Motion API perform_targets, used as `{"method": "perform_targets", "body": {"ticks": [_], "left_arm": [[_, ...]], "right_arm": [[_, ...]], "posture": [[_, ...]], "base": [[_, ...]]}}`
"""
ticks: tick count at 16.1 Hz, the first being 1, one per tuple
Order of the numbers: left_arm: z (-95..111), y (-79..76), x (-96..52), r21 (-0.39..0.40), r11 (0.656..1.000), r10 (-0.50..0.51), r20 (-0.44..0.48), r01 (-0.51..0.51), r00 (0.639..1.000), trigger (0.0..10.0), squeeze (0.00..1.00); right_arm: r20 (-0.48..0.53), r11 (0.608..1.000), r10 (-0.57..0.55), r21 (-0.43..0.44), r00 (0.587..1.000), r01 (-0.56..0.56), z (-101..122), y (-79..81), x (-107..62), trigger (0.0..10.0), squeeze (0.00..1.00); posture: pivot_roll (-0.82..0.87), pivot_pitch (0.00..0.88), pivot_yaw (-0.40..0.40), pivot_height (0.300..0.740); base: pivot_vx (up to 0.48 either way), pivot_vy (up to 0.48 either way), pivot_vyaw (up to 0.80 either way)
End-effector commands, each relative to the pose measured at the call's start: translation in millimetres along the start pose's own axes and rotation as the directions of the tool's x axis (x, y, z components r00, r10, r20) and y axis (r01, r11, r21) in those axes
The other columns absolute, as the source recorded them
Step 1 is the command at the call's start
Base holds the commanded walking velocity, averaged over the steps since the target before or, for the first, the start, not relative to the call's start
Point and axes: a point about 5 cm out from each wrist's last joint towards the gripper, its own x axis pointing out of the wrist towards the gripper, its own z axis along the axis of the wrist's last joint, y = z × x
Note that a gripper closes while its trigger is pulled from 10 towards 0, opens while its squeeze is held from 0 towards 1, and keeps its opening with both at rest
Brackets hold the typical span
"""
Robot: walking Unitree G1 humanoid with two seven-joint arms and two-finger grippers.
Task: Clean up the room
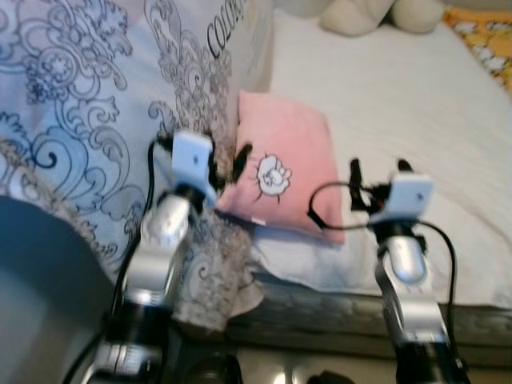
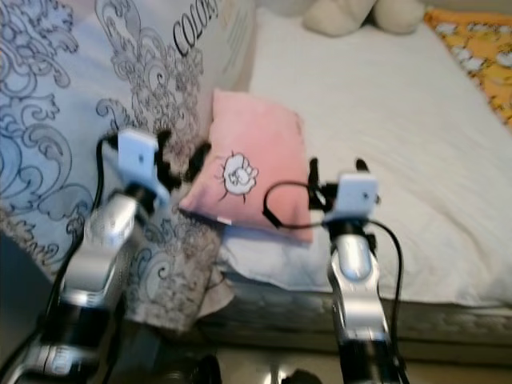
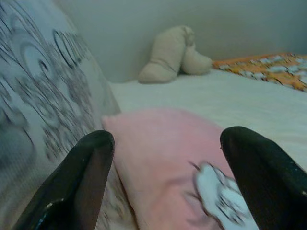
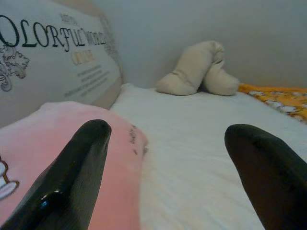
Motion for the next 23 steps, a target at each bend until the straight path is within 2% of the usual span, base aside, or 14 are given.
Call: {"method": "perform_targets", "body": {"ticks": [1,2,3,4,7,10,12,14,16,18,20,22,23], "left_arm": [[-13,3.1,-18.2,-0.019,0.999,0.041,-0.045,-0.042,0.998,10.0,0.00],[-31,4.3,-44.9,-0.073,0.991,0.106,-0.110,-0.115,0.988,10.0,0.00],[-36,4.7,-54.0,-0.106,0.983,0.135,-0.138,-0.150,0.981,10.0,0.00],[-38,-1.3,-58.8,-0.107,0.982,0.135,-0.176,-0.155,0.975,10.0,0.00],[-36,-2.5,-49.7,-0.076,0.983,0.151,-0.176,-0.166,0.973,10.0,0.00],[-54,24.3,-71.8,-0.060,0.930,0.335,-0.270,-0.363,0.903,10.0,0.00],[-61,29.5,-82.8,-0.068,0.912,0.365,-0.310,-0.403,0.878,10.0,0.00],[-59,25.0,-77.2,-0.073,0.926,0.334,-0.298,-0.370,0.894,10.0,0.00],[-54,17.7,-63.7,-0.063,0.952,0.274,-0.263,-0.300,0.925,10.0,0.00],[-55,19.8,-60.5,-0.060,0.950,0.279,-0.272,-0.305,0.921,10.0,0.00],[-53,24.1,-57.2,-0.064,0.945,0.296,-0.253,-0.321,0.921,10.0,0.00],[-51,34.7,-53.9,-0.053,0.931,0.338,-0.245,-0.361,0.909,10.0,0.00],[-54,33.8,-55.9,-0.046,0.935,0.329,-0.251,-0.351,0.910,10.0,0.00]], "right_arm": [[0.001,1.000,0.017,-0.010,1.000,-0.017,1,-2.7,-11.1,10.0,0.00],[-0.055,1.000,0.027,0.005,0.998,-0.027,-9,-6.4,-24.3,10.0,0.00],[-0.083,1.000,0.026,0.018,0.996,-0.025,-14,-7.5,-27.7,10.0,0.00],[-0.140,0.999,0.023,0.039,0.990,-0.018,-21,-6.9,-26.6,10.0,0.00],[-0.172,0.998,0.050,0.057,0.984,-0.041,-27,-1.4,-13.4,10.0,0.00],[-0.172,0.997,0.051,0.066,0.984,-0.040,-27,0.6,-14.4,10.0,0.00],[-0.191,0.996,0.053,0.079,0.980,-0.039,-32,0.4,-25.7,10.0,0.00],[-0.205,0.995,0.067,0.081,0.977,-0.051,-36,2.9,-30.5,10.0,0.00],[-0.192,0.995,0.066,0.083,0.979,-0.051,-34,5.6,-26.9,10.0,0.00],[-0.178,0.996,0.062,0.077,0.982,-0.049,-32,5.8,-20.9,10.0,0.00],[-0.180,0.996,0.058,0.074,0.982,-0.045,-34,4.5,-20.5,10.0,0.00],[-0.195,0.995,0.038,0.093,0.980,-0.020,-37,0.8,-21.1,10.0,0.00],[-0.203,0.995,0.035,0.102,0.979,-0.014,-39,-1.3,-21.3,10.0,0.00]], "posture": [[-0.07,0.000,0.040,0.740],[-0.06,0.000,0.032,0.740],[-0.06,0.000,0.032,0.740],[-0.06,0.000,0.025,0.740],[-0.07,0.000,0.032,0.740],[-0.07,0.000,0.034,0.740],[-0.07,0.000,0.031,0.740],[-0.07,0.000,0.031,0.740],[-0.07,0.000,0.040,0.740],[-0.09,0.000,0.050,0.740],[-0.09,0.000,0.055,0.740],[-0.09,0.000,0.054,0.740],[-0.09,0.000,0.057,0.740]], "base": [[0.000,0.000,0.00],[0.000,-0.480,0.00],[0.000,-0.480,0.00],[0.000,0.000,0.00],[0.000,0.000,0.00],[0.000,-0.480,0.00],[0.000,-0.480,0.00],[0.000,-0.480,0.00],[0.000,-0.480,0.00],[0.000,-0.476,0.00],[0.000,-0.459,0.00],[0.000,-0.446,0.00],[0.000,-0.446,0.00]]}}
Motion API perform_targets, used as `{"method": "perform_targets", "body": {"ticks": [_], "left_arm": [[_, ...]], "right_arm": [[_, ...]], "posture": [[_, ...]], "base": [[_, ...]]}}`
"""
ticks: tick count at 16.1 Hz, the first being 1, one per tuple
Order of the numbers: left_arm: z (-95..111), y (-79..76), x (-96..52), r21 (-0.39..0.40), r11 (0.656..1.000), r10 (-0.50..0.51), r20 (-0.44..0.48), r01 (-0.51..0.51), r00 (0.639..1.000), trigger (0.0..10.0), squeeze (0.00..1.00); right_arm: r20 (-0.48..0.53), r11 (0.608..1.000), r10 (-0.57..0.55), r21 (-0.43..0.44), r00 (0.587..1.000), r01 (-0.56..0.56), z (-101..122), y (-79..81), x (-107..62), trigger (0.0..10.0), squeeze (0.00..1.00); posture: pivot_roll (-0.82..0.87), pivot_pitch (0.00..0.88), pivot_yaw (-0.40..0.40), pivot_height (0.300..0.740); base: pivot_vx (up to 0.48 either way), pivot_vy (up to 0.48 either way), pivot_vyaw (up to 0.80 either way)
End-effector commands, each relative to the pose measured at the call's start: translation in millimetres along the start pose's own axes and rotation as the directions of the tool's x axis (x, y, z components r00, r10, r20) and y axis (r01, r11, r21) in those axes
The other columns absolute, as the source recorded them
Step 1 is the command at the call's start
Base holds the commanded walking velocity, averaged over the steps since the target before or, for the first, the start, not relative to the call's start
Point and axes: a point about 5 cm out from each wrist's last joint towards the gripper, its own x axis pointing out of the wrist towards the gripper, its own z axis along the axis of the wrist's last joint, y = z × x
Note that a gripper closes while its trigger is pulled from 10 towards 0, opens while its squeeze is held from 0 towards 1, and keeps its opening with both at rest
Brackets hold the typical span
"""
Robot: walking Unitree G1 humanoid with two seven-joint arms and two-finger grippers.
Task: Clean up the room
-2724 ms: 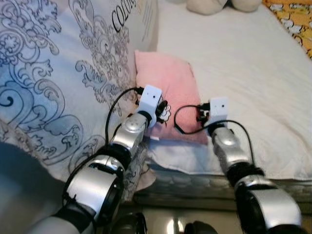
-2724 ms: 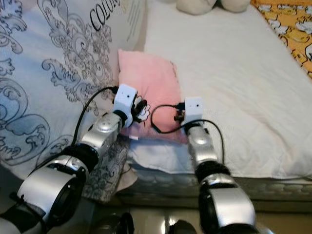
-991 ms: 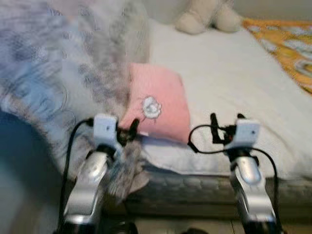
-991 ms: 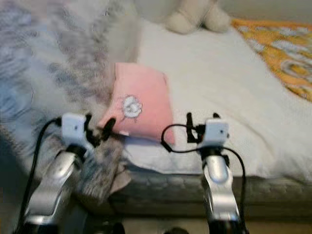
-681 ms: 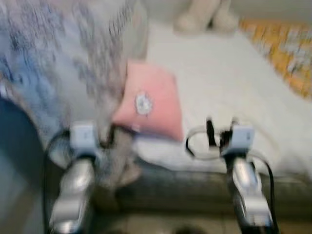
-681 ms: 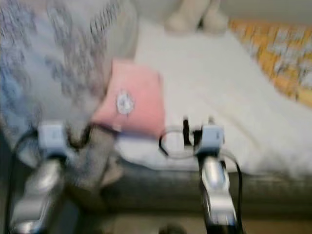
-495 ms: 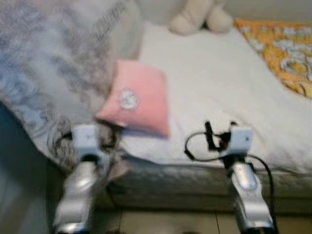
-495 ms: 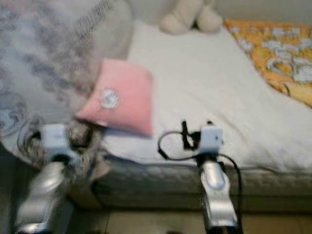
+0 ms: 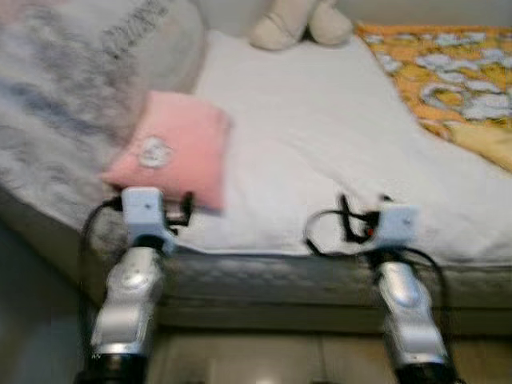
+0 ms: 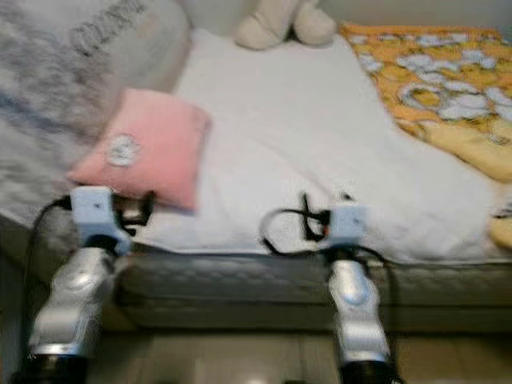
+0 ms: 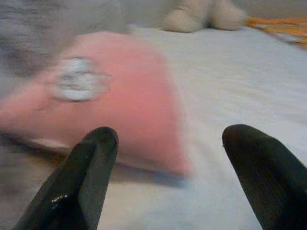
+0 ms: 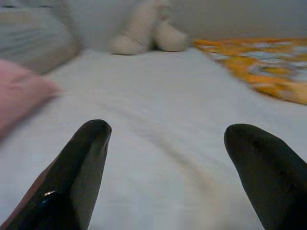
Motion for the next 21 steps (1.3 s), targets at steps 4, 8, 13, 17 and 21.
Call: {"method": "perform_targets", "body": {"ticks": [4,8,13,17,21], "left_arm": [[0,-2.7,4.4,0.023,1.000,-0.006,0.003,0.006,1.000,10.0,0.00],[-1,-1.4,6.2,0.024,1.000,-0.001,0.003,0.001,1.000,10.0,0.00],[0,-4.8,14.0,-0.005,1.000,0.019,0.008,-0.019,1.000,10.0,0.00],[4,-4.6,16.8,0.030,0.999,-0.032,0.032,0.031,0.999,10.0,0.00],[9,-15.8,18.6,0.051,0.995,-0.086,0.060,0.083,0.995,10.0,0.00]], "right_arm": [[0.018,1.000,0.013,0.026,1.000,-0.014,3,6.4,7.0,10.0,0.00],[0.033,0.999,0.047,0.009,0.998,-0.048,6,11.9,11.0,10.0,0.00],[0.038,0.996,0.088,0.012,0.995,-0.088,7,22.3,22.0,10.0,0.00],[0.009,0.984,0.177,-0.018,0.984,-0.177,3,32.6,20.5,10.0,0.00],[0.000,0.988,0.153,-0.005,0.988,-0.153,0,30.6,21.2,10.0,0.00]], "posture": [[-0.10,0.000,0.059,0.740],[-0.10,0.000,0.062,0.740],[-0.10,0.000,0.072,0.740],[-0.10,0.000,0.078,0.740],[-0.11,0.000,0.079,0.740]], "base": [[0.000,-0.446,0.00],[0.000,-0.447,0.00],[0.000,-0.446,0.00],[0.000,-0.446,0.00],[0.000,-0.447,0.00]]}}
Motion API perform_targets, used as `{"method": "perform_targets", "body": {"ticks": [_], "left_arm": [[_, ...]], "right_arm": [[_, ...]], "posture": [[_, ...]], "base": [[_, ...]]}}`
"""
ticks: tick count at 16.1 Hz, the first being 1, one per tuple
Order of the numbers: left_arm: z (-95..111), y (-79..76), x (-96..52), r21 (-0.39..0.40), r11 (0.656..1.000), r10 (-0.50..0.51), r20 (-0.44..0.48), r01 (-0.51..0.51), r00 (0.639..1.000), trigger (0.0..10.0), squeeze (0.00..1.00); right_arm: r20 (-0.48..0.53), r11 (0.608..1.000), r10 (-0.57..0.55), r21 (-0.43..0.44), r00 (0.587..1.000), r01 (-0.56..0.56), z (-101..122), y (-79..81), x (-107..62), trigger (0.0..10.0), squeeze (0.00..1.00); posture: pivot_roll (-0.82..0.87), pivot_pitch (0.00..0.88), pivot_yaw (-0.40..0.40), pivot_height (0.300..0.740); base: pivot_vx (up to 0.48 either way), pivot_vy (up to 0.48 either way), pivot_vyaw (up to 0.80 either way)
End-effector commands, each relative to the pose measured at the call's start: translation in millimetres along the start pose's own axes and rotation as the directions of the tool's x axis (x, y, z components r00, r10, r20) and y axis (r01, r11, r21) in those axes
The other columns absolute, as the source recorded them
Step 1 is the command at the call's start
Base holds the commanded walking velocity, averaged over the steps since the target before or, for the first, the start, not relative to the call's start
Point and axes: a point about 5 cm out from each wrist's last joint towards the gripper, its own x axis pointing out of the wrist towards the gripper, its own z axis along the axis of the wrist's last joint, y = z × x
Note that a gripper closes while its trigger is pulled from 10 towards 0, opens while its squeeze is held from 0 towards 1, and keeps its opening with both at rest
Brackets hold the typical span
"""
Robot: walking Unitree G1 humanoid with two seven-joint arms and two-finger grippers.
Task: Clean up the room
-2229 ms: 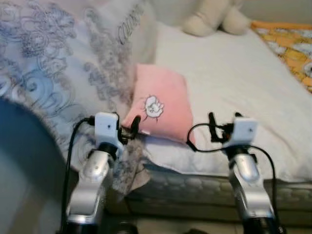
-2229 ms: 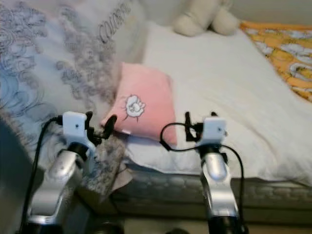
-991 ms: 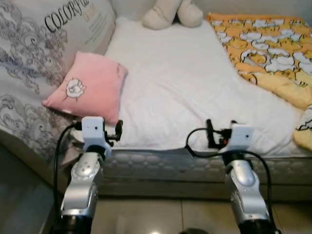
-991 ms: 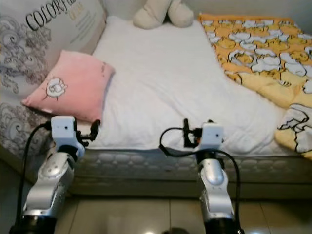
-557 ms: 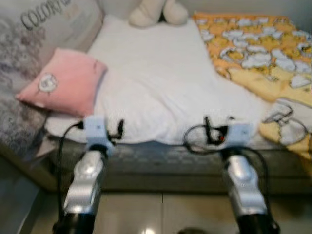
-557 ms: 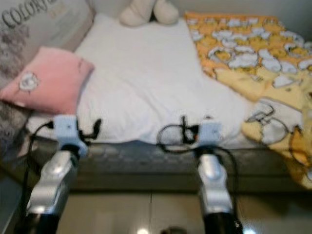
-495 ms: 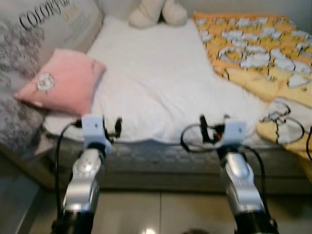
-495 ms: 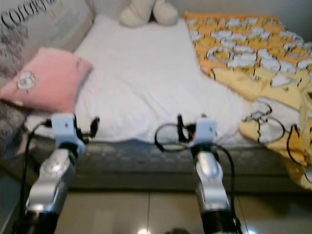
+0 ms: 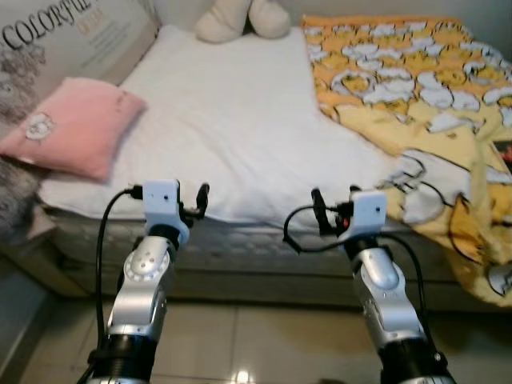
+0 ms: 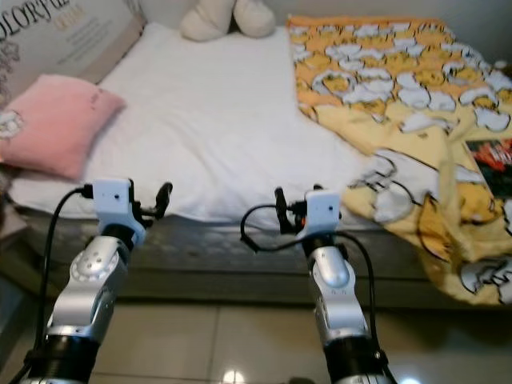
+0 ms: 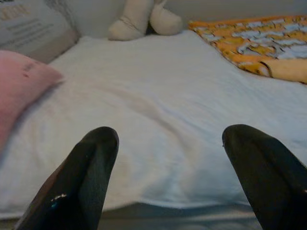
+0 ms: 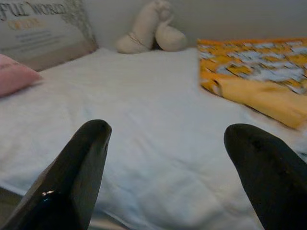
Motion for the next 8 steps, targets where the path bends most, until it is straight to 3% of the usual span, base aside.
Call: {"method": "perform_targets", "body": {"ticks": [1,6,8], "left_arm": [[3.7,-11.8,1.9,0.007,0.998,-0.058,0.019,0.058,0.998,10.0,0.00],[4.6,-17.1,7.5,-0.005,0.993,-0.120,0.024,0.120,0.993,10.0,0.00],[4.9,-18.6,11.6,-0.003,0.989,-0.146,0.021,0.146,0.989,10.0,0.00]], "right_arm": [[-0.007,1.000,-0.024,-0.002,1.000,0.024,-1.4,-6.0,-0.8,10.0,0.00],[-0.013,1.000,-0.028,-0.008,1.000,0.028,-2.5,-6.4,-0.8,10.0,0.00],[-0.003,0.999,-0.036,-0.008,0.999,0.036,-1.3,-7.5,0.0,10.0,0.00]], "posture": [[-0.11,0.000,0.079,0.740],[-0.12,0.000,0.083,0.740],[-0.13,0.000,0.086,0.740]], "base": [[0.000,-0.446,0.00],[0.000,-0.442,0.00],[0.251,-0.405,0.00]]}}
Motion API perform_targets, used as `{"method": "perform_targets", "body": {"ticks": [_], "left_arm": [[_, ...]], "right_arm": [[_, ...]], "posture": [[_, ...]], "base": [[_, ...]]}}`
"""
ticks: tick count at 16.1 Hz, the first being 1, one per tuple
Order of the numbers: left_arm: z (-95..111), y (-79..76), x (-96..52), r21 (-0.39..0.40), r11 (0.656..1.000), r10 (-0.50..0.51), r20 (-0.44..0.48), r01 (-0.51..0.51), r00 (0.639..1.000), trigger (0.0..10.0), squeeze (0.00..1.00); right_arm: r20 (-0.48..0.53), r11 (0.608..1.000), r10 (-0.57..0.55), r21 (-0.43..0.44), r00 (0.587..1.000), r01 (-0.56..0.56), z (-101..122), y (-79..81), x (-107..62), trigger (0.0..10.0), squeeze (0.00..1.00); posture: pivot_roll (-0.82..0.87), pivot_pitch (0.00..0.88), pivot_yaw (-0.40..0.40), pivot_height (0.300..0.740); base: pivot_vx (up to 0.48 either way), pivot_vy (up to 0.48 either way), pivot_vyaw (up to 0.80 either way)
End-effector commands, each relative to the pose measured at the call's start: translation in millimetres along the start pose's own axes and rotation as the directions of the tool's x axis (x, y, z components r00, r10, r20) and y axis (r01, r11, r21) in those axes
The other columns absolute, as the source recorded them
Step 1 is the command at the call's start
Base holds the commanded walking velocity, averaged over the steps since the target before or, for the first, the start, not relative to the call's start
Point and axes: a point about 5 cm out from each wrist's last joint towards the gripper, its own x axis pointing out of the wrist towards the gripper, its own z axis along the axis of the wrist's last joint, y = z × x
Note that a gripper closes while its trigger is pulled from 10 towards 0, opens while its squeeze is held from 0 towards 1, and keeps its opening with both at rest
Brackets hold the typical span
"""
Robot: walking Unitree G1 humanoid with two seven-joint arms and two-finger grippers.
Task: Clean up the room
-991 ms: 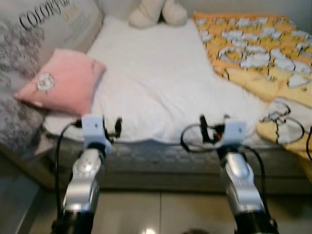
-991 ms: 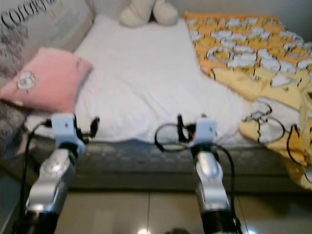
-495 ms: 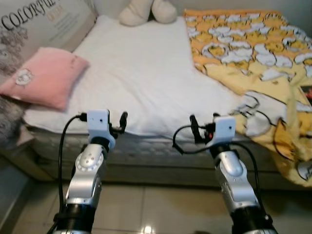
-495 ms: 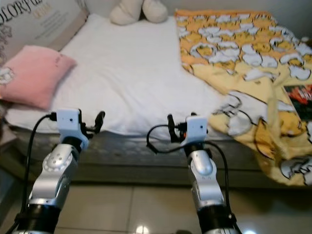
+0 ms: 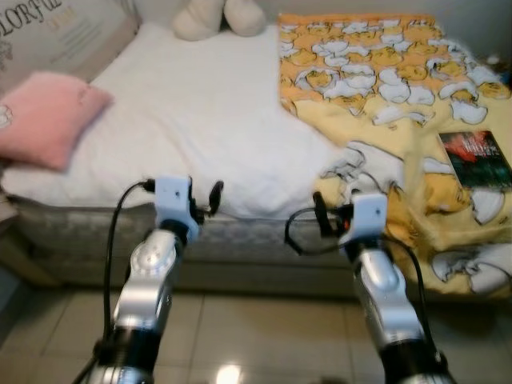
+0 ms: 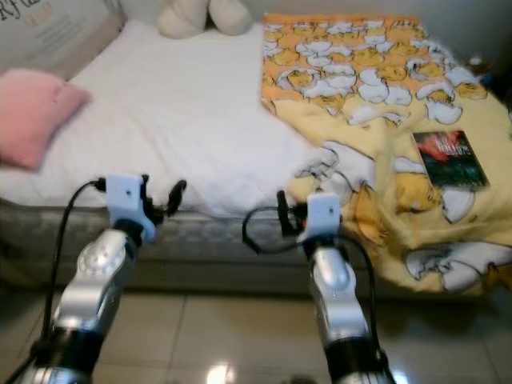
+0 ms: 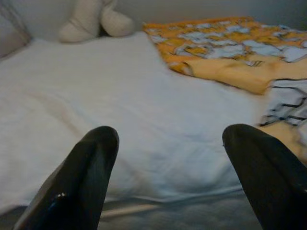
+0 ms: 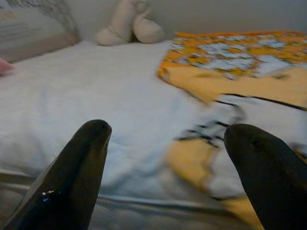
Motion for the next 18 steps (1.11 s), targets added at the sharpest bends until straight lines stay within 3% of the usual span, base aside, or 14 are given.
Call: {"method": "perform_targets", "body": {"ticks": [1,18], "left_arm": [[5.5,-3.3,4.7,0.008,1.000,-0.030,0.018,0.030,0.999,10.0,0.00],[8.1,-3.4,12.6,0.033,0.998,-0.050,0.041,0.049,0.998,10.0,0.00]], "right_arm": [[0.025,1.000,-0.021,0.005,0.999,0.021,5.2,-3.4,2.2,10.0,0.00],[0.025,0.999,-0.033,-0.003,0.999,0.033,4.5,-6.5,4.3,10.0,0.00]], "posture": [[-0.13,0.000,0.084,0.740],[-0.15,0.000,0.098,0.740]], "base": [[0.251,-0.405,0.00],[0.271,-0.392,0.00]]}}
